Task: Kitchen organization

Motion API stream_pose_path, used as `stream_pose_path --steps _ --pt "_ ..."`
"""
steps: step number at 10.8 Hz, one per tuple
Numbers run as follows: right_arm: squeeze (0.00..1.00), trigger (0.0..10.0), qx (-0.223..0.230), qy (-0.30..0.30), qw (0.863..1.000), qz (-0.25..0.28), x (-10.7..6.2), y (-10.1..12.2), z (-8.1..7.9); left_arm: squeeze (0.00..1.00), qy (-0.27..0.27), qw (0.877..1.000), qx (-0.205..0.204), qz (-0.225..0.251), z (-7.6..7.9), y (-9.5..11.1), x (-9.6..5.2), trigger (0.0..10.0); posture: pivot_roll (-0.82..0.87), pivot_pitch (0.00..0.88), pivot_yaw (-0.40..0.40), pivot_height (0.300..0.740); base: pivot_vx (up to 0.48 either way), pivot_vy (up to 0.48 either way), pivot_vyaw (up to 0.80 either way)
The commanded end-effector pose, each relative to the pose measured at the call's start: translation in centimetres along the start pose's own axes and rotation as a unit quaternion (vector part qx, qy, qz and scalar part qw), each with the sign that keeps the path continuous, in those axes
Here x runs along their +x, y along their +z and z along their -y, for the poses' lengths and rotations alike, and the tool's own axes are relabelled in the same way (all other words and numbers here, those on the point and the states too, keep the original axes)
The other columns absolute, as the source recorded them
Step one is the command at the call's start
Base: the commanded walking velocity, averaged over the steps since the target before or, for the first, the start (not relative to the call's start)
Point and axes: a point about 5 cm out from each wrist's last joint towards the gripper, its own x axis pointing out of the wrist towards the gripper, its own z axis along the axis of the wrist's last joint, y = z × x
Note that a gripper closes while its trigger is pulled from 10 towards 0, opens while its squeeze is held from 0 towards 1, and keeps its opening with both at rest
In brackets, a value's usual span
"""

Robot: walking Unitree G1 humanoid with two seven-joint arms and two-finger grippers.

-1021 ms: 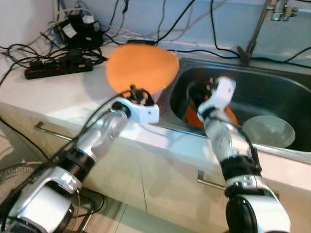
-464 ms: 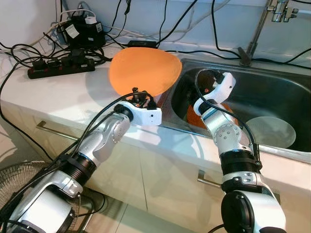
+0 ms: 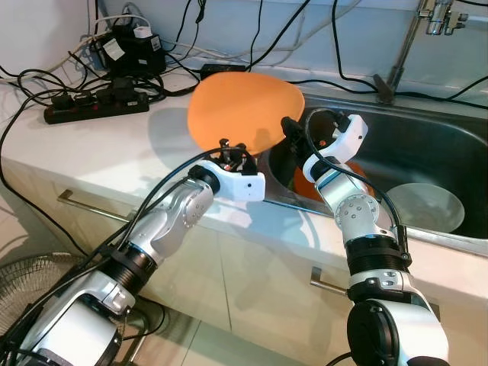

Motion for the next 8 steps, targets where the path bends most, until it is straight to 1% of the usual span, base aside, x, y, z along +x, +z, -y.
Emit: stream_pose_path --steps 1,2,6,8 --pt "0.00 10.0 0.002 0.002 1.000 -0.007 0.0 -0.2 -0.2 0.00 0.014 1.000 0.001 0.016 -0.8 0.6 -0.1 10.0 0.21 0.000 0.039 0.740 0.000 0.000 0.00" --pt "0.00 10.0 0.003 0.000 1.000 -0.009 0.0 -0.4 -0.1 0.00 0.008 1.000 -0.001 0.028 -0.5 0.9 -0.2 10.0 0.21 0.000 0.037 0.740 0.000 0.000 0.00" --pt "0.00 10.0 0.006 -0.001 1.000 -0.013 0.1 -0.6 -0.1 0.00 0.007 0.999 -0.004 0.044 -0.4 1.4 -0.3 10.0 0.21 0.000 0.036 0.740 0.000 0.000 0.00" --pt "0.00 0.0 0.009 0.000 1.000 -0.012 0.0 -0.7 0.0 0.00 0.013 0.999 -0.005 0.050 -0.6 1.6 -0.3 10.0 0.21 0.000 0.036 0.740 0.000 0.000 0.00"
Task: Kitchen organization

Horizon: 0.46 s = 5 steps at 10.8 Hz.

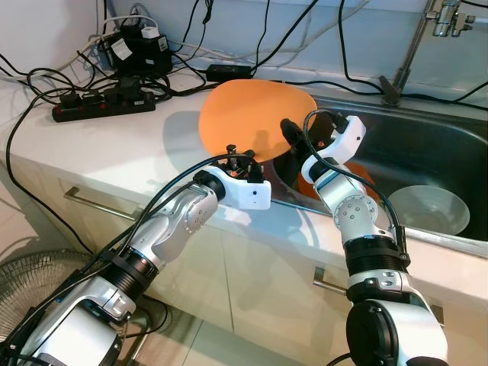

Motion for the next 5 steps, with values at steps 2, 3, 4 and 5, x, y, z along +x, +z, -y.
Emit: stream_pose_path --steps 2,3,4,5 --pt "0.00 0.0 0.008 0.002 1.000 -0.007 -0.02 -0.31 0.00 0.00 0.022 1.000 0.002 0.016 -0.97 0.59 -0.07 10.0 0.21 0.000 0.035 0.740 0.000 0.000 0.00" --pt "0.00 0.0 0.009 0.002 1.000 -0.006 -0.03 -0.28 0.02 0.00 0.022 1.000 0.002 0.016 -0.96 0.59 -0.07 10.0 0.21 0.000 0.035 0.740 0.000 0.000 0.00" --pt "0.00 0.0 0.010 0.002 1.000 -0.006 -0.02 -0.24 0.03 0.00 0.022 1.000 0.002 0.017 -0.97 0.59 -0.05 10.0 0.21 0.000 0.035 0.740 0.000 0.000 0.00" --pt "0.00 0.0 0.012 0.002 1.000 -0.005 -0.02 -0.25 0.01 0.00 0.024 1.000 0.003 0.018 -1.00 0.60 -0.05 10.0 0.21 0.000 0.036 0.740 0.000 0.000 0.00"
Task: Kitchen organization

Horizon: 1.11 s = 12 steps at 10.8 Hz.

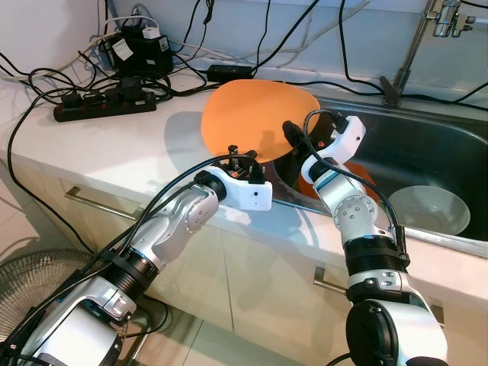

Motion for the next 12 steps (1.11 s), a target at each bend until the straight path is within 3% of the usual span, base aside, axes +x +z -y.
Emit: stream_pose_path --steps 1,9,10,12 --pt "0.00 0.0 0.010 0.001 1.000 -0.005 -0.01 -0.22 0.02 0.00 0.024 1.000 0.004 0.012 -1.02 0.44 -0.06 10.0 0.21 0.000 0.035 0.740 0.000 0.000 0.00" --pt "0.00 0.0 0.032 0.010 0.999 0.000 0.00 -0.01 -0.20 0.00 0.026 1.000 0.013 0.008 -1.15 0.31 0.01 10.0 0.22 0.000 0.034 0.740 0.000 0.000 0.00" --pt "0.00 0.0 0.034 0.010 0.999 0.001 0.02 0.06 -0.25 1.00 0.025 1.000 0.004 0.011 -1.16 0.27 -0.02 10.0 0.22 0.000 0.034 0.740 0.000 0.000 0.00" --pt "0.00 0.0 0.043 0.008 0.999 0.007 0.07 0.26 -0.25 1.00 0.026 1.000 0.006 0.011 -1.17 0.31 -0.01 10.0 0.22 0.000 0.034 0.740 0.000 0.000 0.00"
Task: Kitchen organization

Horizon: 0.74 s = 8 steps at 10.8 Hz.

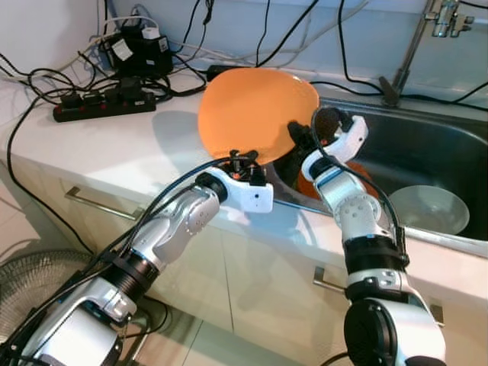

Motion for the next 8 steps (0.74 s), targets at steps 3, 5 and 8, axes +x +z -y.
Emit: stream_pose_path --steps 3,5,8 --pt "0.00 0.0 0.024 -0.008 1.000 0.010 0.2 0.7 0.0 1.00 0.028 1.000 0.000 0.007 -1.4 0.2 0.0 10.0 0.22 0.001 0.035 0.740 0.000 0.000 0.00" --pt "0.00 0.0 0.049 -0.020 0.998 0.031 0.4 1.7 0.2 0.00 0.028 1.000 0.003 0.007 -1.3 0.3 0.0 10.0 0.22 0.001 0.035 0.740 0.000 0.000 0.00" --pt "0.00 0.0 0.076 -0.044 0.992 0.088 0.3 4.9 1.4 0.00 0.027 1.000 0.000 0.008 -1.2 0.4 0.0 10.0 0.22 0.000 0.037 0.740 0.000 0.000 0.00"
